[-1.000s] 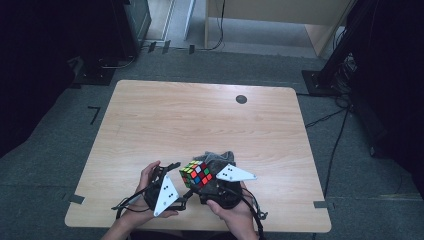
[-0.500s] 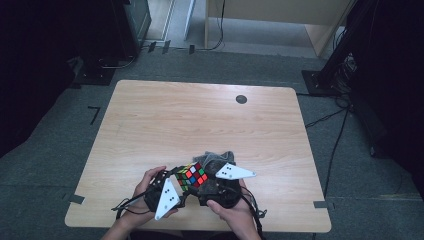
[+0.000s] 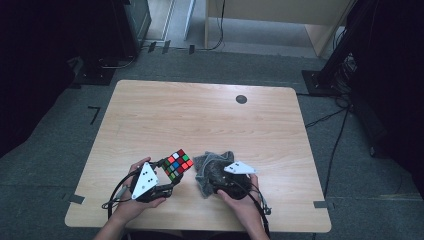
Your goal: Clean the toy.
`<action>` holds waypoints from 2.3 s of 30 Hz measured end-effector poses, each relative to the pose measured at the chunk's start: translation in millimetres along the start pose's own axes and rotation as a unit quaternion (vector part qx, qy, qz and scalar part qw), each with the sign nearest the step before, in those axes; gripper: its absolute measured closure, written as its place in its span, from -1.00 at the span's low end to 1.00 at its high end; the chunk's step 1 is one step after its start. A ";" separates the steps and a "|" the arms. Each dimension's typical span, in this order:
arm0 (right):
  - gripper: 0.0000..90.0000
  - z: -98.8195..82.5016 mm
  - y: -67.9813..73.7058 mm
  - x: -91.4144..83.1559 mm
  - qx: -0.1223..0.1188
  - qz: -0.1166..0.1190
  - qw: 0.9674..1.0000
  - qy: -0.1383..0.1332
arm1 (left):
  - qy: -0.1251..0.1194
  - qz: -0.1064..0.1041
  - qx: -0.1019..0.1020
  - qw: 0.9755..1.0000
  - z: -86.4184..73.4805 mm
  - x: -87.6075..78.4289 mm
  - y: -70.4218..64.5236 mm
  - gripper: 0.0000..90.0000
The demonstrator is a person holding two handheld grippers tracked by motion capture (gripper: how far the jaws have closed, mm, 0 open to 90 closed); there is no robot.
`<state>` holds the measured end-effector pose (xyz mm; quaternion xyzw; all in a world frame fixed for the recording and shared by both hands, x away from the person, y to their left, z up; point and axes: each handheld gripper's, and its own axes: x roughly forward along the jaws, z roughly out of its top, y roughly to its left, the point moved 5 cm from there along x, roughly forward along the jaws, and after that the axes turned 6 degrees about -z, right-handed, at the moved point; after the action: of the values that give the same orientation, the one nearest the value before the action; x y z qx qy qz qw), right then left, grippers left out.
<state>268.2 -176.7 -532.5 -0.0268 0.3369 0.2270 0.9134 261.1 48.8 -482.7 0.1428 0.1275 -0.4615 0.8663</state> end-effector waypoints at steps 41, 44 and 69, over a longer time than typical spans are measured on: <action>0.61 41.5 33.4 -71.1 0.016 0.089 0.984 -0.151 | 0.002 -0.085 0.012 0.996 2.6 6.0 -27.4 -0.25; 0.61 44.1 40.1 -75.6 0.013 0.124 0.979 -0.164 | -0.006 -0.092 0.006 0.996 4.0 4.5 -27.1 -0.25; 0.62 36.0 43.6 -61.9 0.022 0.182 0.970 -0.160 | -0.059 -0.143 -0.053 0.987 14.8 -7.9 -19.1 -0.25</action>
<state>229.6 -154.9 -461.3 0.0915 0.1902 0.3837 0.8990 242.1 39.3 -468.7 0.0498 0.1194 -0.5808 0.8037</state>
